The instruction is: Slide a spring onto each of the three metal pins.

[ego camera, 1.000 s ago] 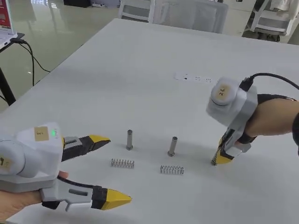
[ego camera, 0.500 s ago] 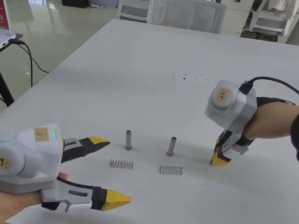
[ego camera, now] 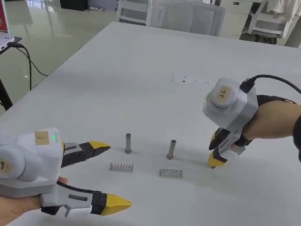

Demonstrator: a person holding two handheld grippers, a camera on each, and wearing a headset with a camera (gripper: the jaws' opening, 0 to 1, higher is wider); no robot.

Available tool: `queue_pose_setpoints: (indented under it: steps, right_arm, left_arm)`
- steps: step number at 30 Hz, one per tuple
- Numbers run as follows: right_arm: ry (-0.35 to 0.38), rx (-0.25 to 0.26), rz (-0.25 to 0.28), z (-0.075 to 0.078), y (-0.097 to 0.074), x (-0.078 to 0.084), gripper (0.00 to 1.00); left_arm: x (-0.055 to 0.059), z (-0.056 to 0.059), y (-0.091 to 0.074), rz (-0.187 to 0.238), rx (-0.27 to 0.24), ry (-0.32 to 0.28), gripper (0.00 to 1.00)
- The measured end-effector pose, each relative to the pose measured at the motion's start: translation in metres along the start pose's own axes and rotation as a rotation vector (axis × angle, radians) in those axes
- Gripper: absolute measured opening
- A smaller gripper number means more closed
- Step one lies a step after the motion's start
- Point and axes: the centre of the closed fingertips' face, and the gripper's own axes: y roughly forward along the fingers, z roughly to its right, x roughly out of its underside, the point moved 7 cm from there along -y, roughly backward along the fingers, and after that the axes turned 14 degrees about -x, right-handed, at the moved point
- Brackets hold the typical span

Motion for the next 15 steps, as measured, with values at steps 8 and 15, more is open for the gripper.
queue_pose_setpoints:
  steps: [8,15]
  right_arm:
    - [-0.049,-0.009,0.025,-0.014,0.0,-0.021,0.24]
    - [-0.091,-0.027,0.02,-0.025,0.009,-0.035,0.22]
  left_arm:
    - [0.0,0.001,0.0,-0.002,0.001,-0.001,0.75]
    - [0.0,0.002,0.0,-0.001,0.003,-0.001,0.75]
